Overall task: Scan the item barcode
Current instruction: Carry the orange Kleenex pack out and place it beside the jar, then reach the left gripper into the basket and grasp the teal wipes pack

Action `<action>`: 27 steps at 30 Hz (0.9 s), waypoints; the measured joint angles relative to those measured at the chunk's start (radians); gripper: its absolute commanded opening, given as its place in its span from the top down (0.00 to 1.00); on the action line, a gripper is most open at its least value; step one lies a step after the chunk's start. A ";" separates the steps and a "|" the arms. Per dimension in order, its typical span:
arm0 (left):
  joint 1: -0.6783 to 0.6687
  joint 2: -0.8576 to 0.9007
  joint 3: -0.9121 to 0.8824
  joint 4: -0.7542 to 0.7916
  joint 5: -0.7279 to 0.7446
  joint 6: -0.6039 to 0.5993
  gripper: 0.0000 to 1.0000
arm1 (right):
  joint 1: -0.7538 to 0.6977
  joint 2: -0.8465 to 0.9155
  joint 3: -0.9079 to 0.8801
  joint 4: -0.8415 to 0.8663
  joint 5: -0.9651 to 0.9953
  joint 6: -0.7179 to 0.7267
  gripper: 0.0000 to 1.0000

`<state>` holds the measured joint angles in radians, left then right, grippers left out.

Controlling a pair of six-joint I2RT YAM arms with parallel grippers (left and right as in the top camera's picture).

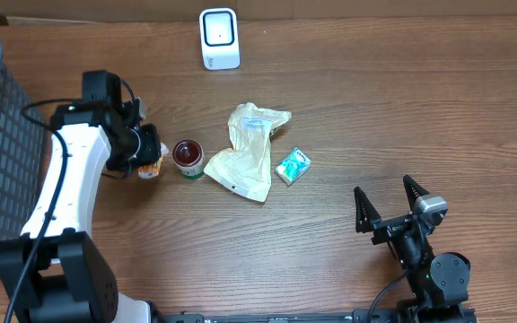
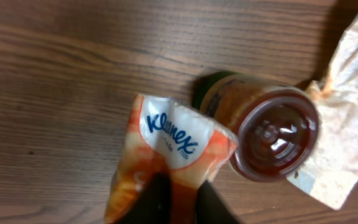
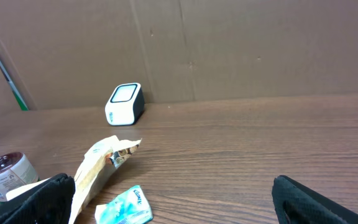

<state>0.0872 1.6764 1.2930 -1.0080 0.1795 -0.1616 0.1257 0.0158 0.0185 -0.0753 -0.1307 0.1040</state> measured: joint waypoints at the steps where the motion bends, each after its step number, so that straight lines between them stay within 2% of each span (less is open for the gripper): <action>1: 0.000 0.008 -0.010 0.009 -0.001 0.002 0.46 | 0.000 0.000 0.000 0.000 0.000 0.001 0.00; 4: 0.000 0.014 -0.011 0.037 0.000 0.003 0.48 | 0.000 0.000 0.000 0.000 0.000 0.001 0.00; 6: 0.000 0.016 0.037 -0.024 0.028 0.011 0.48 | 0.000 0.000 0.000 0.000 0.000 0.001 0.00; 12: 0.035 0.007 0.433 -0.208 0.075 0.031 0.41 | 0.000 0.001 0.000 0.001 0.000 0.000 0.00; 13: 0.059 0.002 0.524 -0.246 0.071 0.032 0.40 | 0.000 0.001 0.000 0.000 0.000 0.000 0.00; 15: 0.115 -0.014 0.658 -0.306 0.051 0.033 0.29 | 0.000 0.001 0.000 0.000 0.000 0.001 0.00; 17: 0.208 -0.041 0.801 -0.352 0.006 0.029 0.22 | 0.000 0.001 0.000 0.000 0.000 0.001 0.00; 19: 0.331 -0.060 0.906 -0.368 -0.038 0.028 0.26 | 0.000 0.001 0.000 0.000 0.000 0.001 0.00; 20: 0.388 -0.069 0.928 -0.363 -0.059 0.031 0.31 | 0.000 0.001 0.000 0.000 0.000 0.001 0.00; 23: 0.536 -0.075 0.927 -0.350 -0.111 0.041 0.33 | 0.000 0.001 0.000 0.000 0.000 0.000 0.00; 27: 0.683 -0.026 0.811 -0.282 -0.134 0.041 0.32 | 0.000 0.001 0.000 0.000 0.000 0.001 0.00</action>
<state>0.7704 1.6501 2.1036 -1.2896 0.0460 -0.1204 0.1257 0.0166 0.0185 -0.0750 -0.1310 0.1047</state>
